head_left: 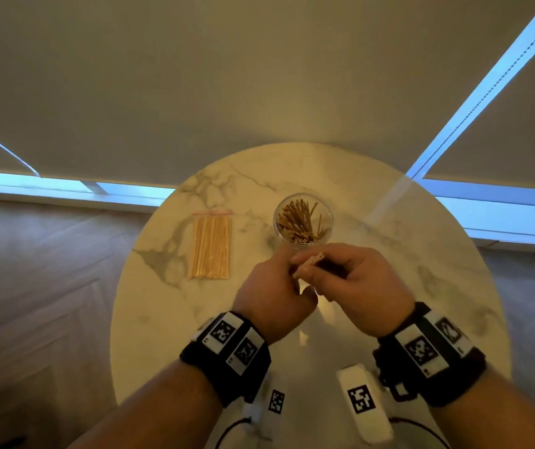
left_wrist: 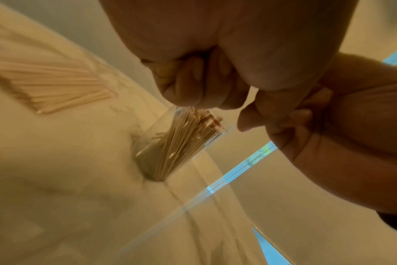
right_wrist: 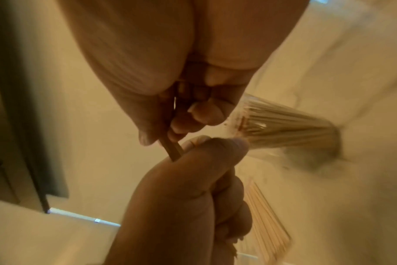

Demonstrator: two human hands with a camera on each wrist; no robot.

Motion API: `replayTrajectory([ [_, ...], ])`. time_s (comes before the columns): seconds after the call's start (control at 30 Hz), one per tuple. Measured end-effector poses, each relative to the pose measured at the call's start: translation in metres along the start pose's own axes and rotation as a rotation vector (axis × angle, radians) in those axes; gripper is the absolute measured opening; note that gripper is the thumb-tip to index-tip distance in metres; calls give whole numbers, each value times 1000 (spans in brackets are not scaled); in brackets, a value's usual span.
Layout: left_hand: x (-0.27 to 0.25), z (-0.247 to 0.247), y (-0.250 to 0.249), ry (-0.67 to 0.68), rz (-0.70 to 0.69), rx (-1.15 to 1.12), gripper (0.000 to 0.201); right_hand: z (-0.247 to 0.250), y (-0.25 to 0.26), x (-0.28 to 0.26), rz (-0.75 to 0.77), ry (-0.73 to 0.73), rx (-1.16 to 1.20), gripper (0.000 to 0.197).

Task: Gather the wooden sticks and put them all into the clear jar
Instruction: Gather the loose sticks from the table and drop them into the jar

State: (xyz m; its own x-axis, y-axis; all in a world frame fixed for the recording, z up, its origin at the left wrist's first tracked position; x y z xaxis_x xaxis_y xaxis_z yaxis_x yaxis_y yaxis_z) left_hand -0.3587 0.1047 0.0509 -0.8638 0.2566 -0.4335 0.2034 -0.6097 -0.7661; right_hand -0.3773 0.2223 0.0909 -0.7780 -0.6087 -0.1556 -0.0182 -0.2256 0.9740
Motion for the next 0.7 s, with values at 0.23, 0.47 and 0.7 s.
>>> replayTrajectory([
  [0.23, 16, 54, -8, -271, -163, -32, 70, 75, 45, -3, 176, -490, -218, 5],
  [0.47, 58, 40, 20, -94, -50, 10, 117, 51, 0, 70, -46, -297, -813, 20],
  [0.7, 62, 42, 32, -97, -90, -82, 99, 25, -12, 54, 23, -114, -997, 69],
])
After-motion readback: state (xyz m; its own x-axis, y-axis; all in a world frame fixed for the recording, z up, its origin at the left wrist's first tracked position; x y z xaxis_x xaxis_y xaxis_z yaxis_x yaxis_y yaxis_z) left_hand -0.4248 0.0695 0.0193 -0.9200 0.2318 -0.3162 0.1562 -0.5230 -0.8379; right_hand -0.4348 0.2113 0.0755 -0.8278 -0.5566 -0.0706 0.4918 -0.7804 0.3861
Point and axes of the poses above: each hand's wrist, its own x-axis towards the middle knuckle, its own z-axis out of the back of the hand, y = z × x, the point moved 9 cm from there along x, towards the middle knuckle, and after that the axes turned 15 degrees about y, right-handed, at the moved point
